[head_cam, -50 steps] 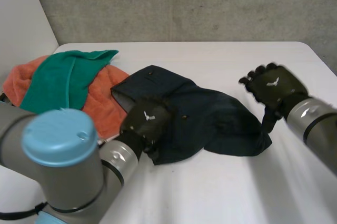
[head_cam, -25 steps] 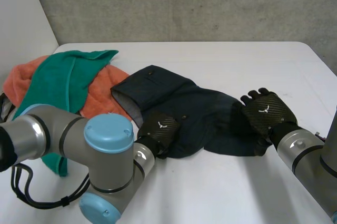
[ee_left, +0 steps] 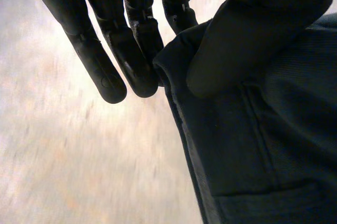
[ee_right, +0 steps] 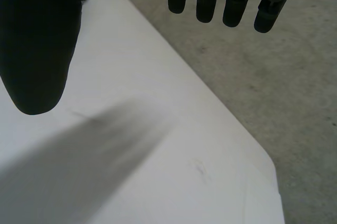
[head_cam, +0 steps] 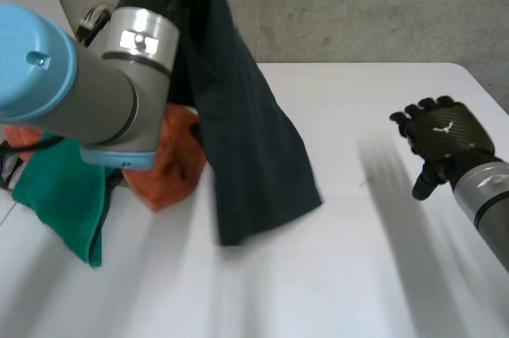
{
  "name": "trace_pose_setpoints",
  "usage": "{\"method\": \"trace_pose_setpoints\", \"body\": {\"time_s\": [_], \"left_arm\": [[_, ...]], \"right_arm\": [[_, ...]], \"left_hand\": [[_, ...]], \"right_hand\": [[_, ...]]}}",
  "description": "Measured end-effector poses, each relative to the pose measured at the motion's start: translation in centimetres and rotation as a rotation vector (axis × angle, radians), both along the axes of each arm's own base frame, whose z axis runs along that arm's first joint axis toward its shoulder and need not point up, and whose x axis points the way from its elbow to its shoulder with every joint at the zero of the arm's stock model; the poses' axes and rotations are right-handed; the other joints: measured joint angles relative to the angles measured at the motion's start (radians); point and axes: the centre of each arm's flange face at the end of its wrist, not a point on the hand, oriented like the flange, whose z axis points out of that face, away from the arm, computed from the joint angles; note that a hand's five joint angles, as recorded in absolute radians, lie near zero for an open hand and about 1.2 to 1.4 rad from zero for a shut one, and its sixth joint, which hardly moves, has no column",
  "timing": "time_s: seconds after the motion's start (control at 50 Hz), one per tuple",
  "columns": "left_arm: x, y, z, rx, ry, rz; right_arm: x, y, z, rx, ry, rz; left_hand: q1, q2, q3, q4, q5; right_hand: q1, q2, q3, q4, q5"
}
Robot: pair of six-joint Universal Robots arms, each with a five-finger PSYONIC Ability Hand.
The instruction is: Fold the laundry.
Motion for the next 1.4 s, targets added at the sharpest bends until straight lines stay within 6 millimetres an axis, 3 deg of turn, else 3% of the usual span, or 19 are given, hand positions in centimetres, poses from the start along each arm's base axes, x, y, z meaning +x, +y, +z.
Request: {"method": "trace_pose_setpoints", "body": {"time_s": [0.06,0.1,0.2,0.28,0.38,0.4,0.44,0.54,0.66,0.76,0.82,0.9,1.02,1.18,1.28,1.32,1.4], "left_arm": [[-1.7,0.7,0.1,-0.019,0.009,-0.106],[-3.7,1.4,-0.9,0.004,0.015,-0.228],[-8.1,3.1,-5.5,0.141,0.016,-0.476],[-11.2,5.7,-10.7,0.300,-0.015,-0.668],[-13.2,9.7,-15.4,0.451,-0.106,-0.834],[-13.3,10.4,-16.0,0.473,-0.123,-0.858],[-13.4,11.5,-16.4,0.495,-0.146,-0.888],[-12.6,11.9,-14.1,0.478,-0.127,-0.867],[-8.8,10.6,-9.9,0.472,-0.054,-0.715],[-5.5,10.4,-9.6,0.549,-0.059,-0.591],[-3.0,10.9,-11.3,0.659,-0.116,-0.469],[0.4,12.2,-15.0,0.826,-0.250,-0.272],[3.7,14.0,-19.1,0.971,-0.395,-0.106],[4.1,14.1,-21.2,0.979,-0.412,-0.083],[3.4,13.3,-22.0,0.956,-0.402,-0.089],[3.2,13.0,-22.4,0.949,-0.406,-0.087],[2.8,12.4,-23.0,0.938,-0.421,-0.080]], "right_arm": [[-0.5,-0.3,0.4,-0.008,-0.024,-0.025],[-1.1,-0.7,0.7,-0.014,-0.040,-0.051],[-2.4,-1.5,1.0,-0.019,-0.052,-0.102],[-3.7,-2.3,0.9,-0.018,-0.052,-0.149],[-4.9,-2.9,0.8,-0.015,-0.050,-0.189],[-5.1,-3.1,0.8,-0.014,-0.050,-0.193],[-5.3,-3.2,0.7,-0.013,-0.049,-0.190],[-5.0,-3.1,0.5,-0.008,-0.037,-0.124],[-4.1,-2.9,0.5,-0.018,0.008,0.044],[-3.6,-2.4,0.3,-0.016,0.062,0.146],[-3.5,-1.9,-0.3,0.018,0.110,0.197],[-3.5,-1.1,-2.1,0.102,0.173,0.246],[-3.6,-1.3,-5.0,0.172,0.215,0.271],[-3.6,-2.4,-7.8,0.178,0.228,0.269],[-3.7,-3.0,-8.6,0.150,0.228,0.260],[-3.7,-3.3,-8.7,0.138,0.228,0.256],[-3.7,-3.6,-8.8,0.118,0.225,0.247]], "left_hand": [[0.000,0.000,0.000,0.000,0.000],[0.000,0.000,0.000,0.000,0.000],[0.000,0.002,0.000,0.000,0.000],[-0.004,-0.019,-0.016,-0.019,-0.009],[-0.604,-0.628,-0.601,-0.617,-0.579],[-0.604,-0.628,-0.601,-0.617,-0.579],[-0.851,-0.893,-0.874,-0.897,-0.863],[-0.881,-0.949,-0.940,-0.958,-0.926],[-0.881,-0.949,-0.940,-0.958,-0.926],[-0.868,-0.931,-0.928,-0.934,-0.891],[-0.851,-0.914,-0.911,-0.915,-0.875],[-0.840,-0.898,-0.894,-0.901,-0.860],[-0.802,-0.870,-0.866,-0.871,-0.829],[-0.802,-0.870,-0.866,-0.871,-0.829],[-0.802,-0.870,-0.866,-0.871,-0.829],[-0.802,-0.870,-0.866,-0.871,-0.829],[-0.802,-0.870,-0.866,-0.871,-0.829]], "right_hand": [[0.000,0.000,0.000,0.000,0.000],[0.000,0.000,0.000,0.000,0.000],[0.000,0.000,0.000,0.000,0.000],[0.000,0.000,0.000,0.000,0.000],[0.000,0.000,0.000,0.000,0.000],[0.000,0.000,0.000,0.000,0.000],[0.000,0.000,0.000,0.000,0.000],[0.000,0.000,0.000,0.000,0.000],[0.000,0.000,0.000,0.000,0.000],[0.000,0.000,0.000,0.000,0.000],[0.001,0.003,0.003,0.003,0.002],[0.004,0.033,0.039,0.039,0.038],[0.030,0.057,0.066,0.065,0.065],[0.176,0.167,0.191,0.195,0.195],[0.608,0.627,0.620,0.620,0.591],[0.876,0.898,0.885,0.886,0.867],[0.913,0.959,0.967,0.974,0.950]]}}
